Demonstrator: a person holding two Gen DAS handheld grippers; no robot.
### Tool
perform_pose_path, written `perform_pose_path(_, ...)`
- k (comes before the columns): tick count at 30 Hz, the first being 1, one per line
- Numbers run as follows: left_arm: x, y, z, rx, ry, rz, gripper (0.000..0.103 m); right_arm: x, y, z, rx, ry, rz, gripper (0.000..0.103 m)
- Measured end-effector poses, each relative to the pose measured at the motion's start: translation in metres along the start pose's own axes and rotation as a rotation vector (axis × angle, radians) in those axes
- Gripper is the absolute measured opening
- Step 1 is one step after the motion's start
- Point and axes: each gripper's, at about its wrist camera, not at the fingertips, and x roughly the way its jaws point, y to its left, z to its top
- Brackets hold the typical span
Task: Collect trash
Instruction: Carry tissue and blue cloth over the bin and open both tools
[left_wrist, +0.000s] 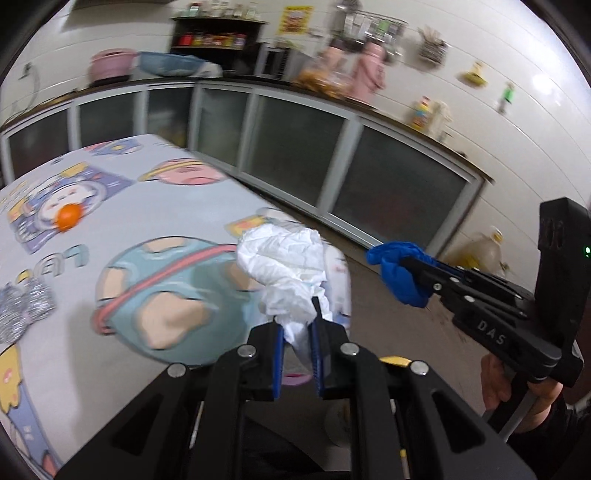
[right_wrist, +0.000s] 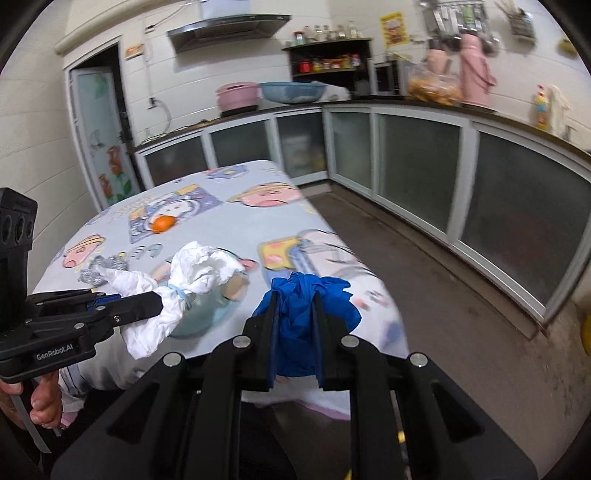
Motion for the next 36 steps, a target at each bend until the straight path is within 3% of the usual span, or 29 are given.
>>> perform_pose_path(11, 0.039, -0.111, -0.017, 0.175, 0.066, -0.144, 0.012, -0.067, -0.088, -0.06, 0.115, 0.031, -0.176, 0.014)
perform_pose_path(18, 0.07, -0.169, -0.043, 0.277, 0.169, -0.212, 0.012, -0.093, -0.132, -0.105, 0.18, 0.082, -0.282, 0.014)
perform_pose_path(28, 0.125, -0.206, -0.076, 0.32, 0.331, -0.269, 0.012, -0.082, -0.172, -0.18, 0.3, 0.242, -0.33, 0.015)
perform_pose_path(36, 0.179, -0.212, -0.115, 0.277, 0.547, -0.312, 0.012, -0.043, -0.187, -0.225, 0.356, 0.41, -0.32, 0.015)
